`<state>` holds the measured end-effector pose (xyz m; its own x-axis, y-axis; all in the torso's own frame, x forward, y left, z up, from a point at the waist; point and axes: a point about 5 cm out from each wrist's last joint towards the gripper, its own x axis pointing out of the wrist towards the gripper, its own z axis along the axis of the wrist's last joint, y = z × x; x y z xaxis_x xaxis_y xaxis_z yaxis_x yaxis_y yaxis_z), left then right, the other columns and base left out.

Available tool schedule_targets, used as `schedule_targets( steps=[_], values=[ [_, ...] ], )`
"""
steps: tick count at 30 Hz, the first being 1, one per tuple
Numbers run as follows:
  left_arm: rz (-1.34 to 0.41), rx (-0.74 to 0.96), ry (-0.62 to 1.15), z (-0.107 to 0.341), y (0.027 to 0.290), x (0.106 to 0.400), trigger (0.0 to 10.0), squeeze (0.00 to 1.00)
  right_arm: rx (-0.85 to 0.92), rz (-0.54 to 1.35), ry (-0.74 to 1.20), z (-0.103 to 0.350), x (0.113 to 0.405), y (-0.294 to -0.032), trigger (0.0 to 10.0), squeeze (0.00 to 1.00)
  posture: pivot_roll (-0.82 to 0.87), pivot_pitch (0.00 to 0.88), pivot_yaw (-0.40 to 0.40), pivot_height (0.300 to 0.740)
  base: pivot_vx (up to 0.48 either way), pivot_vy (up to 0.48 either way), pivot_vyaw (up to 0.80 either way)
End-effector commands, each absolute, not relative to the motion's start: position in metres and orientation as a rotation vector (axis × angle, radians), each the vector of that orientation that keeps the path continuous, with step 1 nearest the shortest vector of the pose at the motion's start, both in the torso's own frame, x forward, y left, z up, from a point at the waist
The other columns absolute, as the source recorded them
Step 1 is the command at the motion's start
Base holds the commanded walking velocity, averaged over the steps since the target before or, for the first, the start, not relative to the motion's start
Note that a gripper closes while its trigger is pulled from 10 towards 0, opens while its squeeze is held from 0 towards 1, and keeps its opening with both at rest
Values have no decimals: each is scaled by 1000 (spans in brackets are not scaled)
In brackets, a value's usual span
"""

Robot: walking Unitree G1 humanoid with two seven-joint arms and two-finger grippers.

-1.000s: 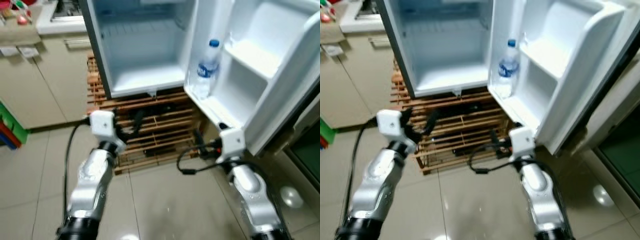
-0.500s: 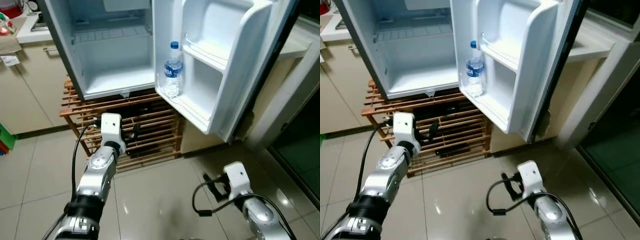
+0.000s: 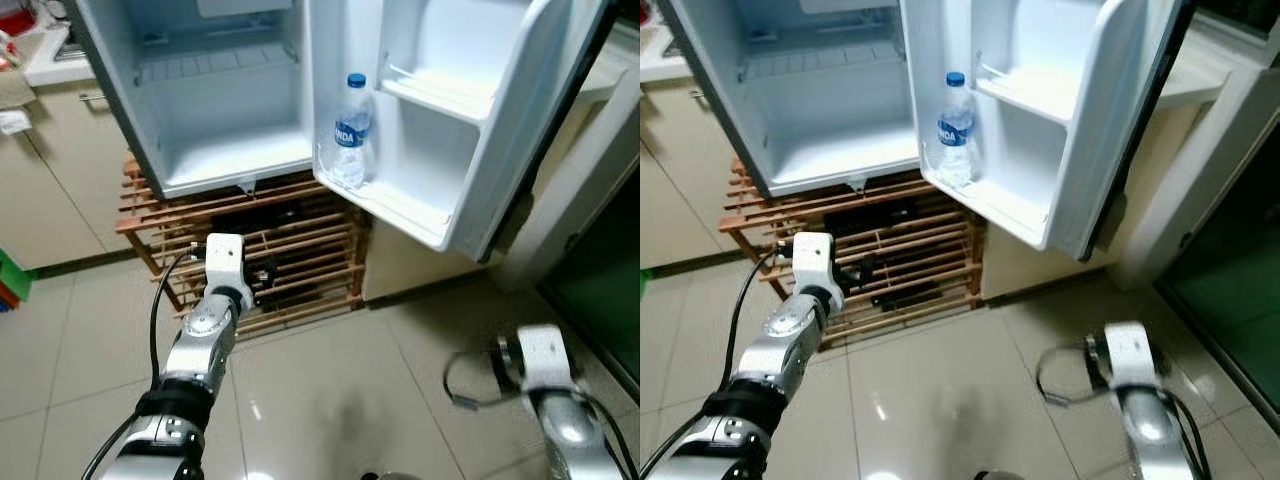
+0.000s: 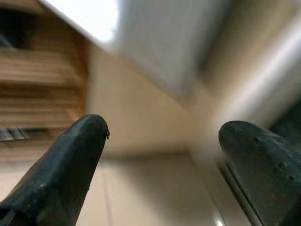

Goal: Restocking fridge

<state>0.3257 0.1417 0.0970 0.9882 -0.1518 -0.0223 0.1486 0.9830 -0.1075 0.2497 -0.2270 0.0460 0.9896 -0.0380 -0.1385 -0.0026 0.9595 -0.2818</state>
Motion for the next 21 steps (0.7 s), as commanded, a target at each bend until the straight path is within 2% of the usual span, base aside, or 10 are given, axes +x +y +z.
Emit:
schedule_targets(
  steps=[1,5,6,7,9,14,21],
  values=[
    [-170,-108,-109,122,141,317,10000,0,-265,3,4,70,252,-214,10000,102,-171,2,46,740,0,0,0],
    [-188,-93,-196,140,137,310,10000,0,-258,16,-99,90,254,-203,10000,102,-168,4,44,740,0,0,0],
    [-186,-82,-293,164,134,303,10000,0,-239,68,-201,113,255,-185,10000,106,-159,6,38,740,0,0,0],
    [-177,-46,-314,170,134,301,10000,0,-231,91,-232,121,255,-178,10000,106,-159,6,38,740,0,0,0],
    [-149,75,-290,170,136,301,10000,0,-216,108,-257,131,256,-173,10000,106,-155,5,37,740,0,0,0],
    [-110,26,-207,152,149,294,10000,0,-157,52,-268,145,265,-181,10000,106,-152,2,38,740,0,0,0],
    [-31,-44,-89,131,159,293,10000,0,-163,45,-238,145,270,-185,10000,106,-149,0,38,740,0,-459,0]
  ],
)
